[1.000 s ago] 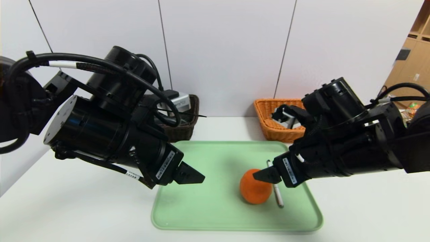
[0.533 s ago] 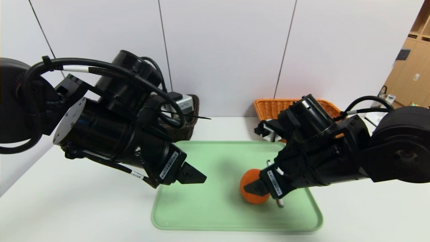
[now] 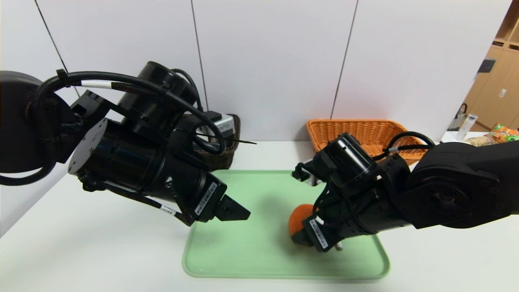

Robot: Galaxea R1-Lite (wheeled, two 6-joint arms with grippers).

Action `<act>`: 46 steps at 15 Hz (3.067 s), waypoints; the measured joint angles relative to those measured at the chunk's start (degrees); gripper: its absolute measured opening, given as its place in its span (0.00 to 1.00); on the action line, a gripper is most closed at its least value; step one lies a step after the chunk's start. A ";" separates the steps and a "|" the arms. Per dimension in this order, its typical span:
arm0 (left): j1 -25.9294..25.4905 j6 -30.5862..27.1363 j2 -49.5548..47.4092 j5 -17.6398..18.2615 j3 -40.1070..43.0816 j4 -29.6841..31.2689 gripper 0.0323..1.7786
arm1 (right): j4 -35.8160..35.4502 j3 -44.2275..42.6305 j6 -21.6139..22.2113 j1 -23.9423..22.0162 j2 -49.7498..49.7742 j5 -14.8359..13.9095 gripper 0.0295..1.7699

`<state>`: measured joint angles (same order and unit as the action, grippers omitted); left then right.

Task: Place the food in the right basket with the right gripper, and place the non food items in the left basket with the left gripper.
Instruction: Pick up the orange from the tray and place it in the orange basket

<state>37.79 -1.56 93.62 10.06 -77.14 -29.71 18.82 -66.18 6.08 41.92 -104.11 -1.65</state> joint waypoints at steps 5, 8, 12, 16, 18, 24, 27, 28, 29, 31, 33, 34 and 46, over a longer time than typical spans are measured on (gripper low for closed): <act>0.00 0.00 -0.02 -0.15 -0.01 0.00 0.95 | -1.96 0.15 0.61 0.79 -0.61 -0.15 0.63; -0.01 0.11 -0.21 -0.28 0.02 -0.02 0.95 | -2.62 -1.93 0.80 -0.89 1.02 -0.28 0.63; 0.00 0.40 -0.29 -0.20 0.13 -0.05 0.95 | -3.39 -7.39 0.74 -6.53 3.43 -4.47 0.63; 0.00 0.22 -0.44 -0.20 0.13 0.00 0.95 | -7.34 -12.09 0.72 -13.35 4.57 -4.99 0.63; 0.00 0.18 -0.46 -0.13 0.07 0.00 0.95 | -7.72 -15.21 0.13 -17.09 4.11 -4.96 0.63; 0.05 0.09 -0.44 0.00 0.05 1.55 0.95 | -7.28 -25.95 -5.21 -25.67 -4.93 -4.91 0.63; 0.02 0.22 -0.46 -0.17 0.05 1.57 0.95 | -6.95 -29.68 -8.40 -27.67 -10.01 -4.88 0.63; 0.02 0.29 -0.46 -0.26 0.00 1.66 0.95 | -6.31 -30.93 -8.69 -28.06 -11.58 -4.85 0.63; 0.00 0.40 -0.46 -0.39 -0.01 1.93 0.95 | -4.63 -32.63 -8.73 -28.43 -13.14 -4.85 0.63; -0.04 0.35 -0.46 -0.44 -0.09 2.01 0.95 | -0.50 -36.35 -8.56 -29.11 -15.74 -4.80 0.63; -0.09 0.41 -0.46 -0.50 -0.12 2.07 0.95 | 2.84 -39.77 -8.39 -29.94 -18.02 -4.80 0.63; -0.09 0.40 -0.44 -0.46 -0.15 2.10 0.95 | 3.56 -40.74 -8.39 -30.33 -18.93 -4.80 0.63; -0.30 0.62 -0.43 -0.46 -0.04 2.10 0.95 | 3.86 -41.79 -8.42 -31.40 -23.76 -4.80 0.79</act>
<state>37.49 -0.94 93.20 9.59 -77.18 -27.61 22.69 -107.97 -2.34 10.52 -127.87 -6.45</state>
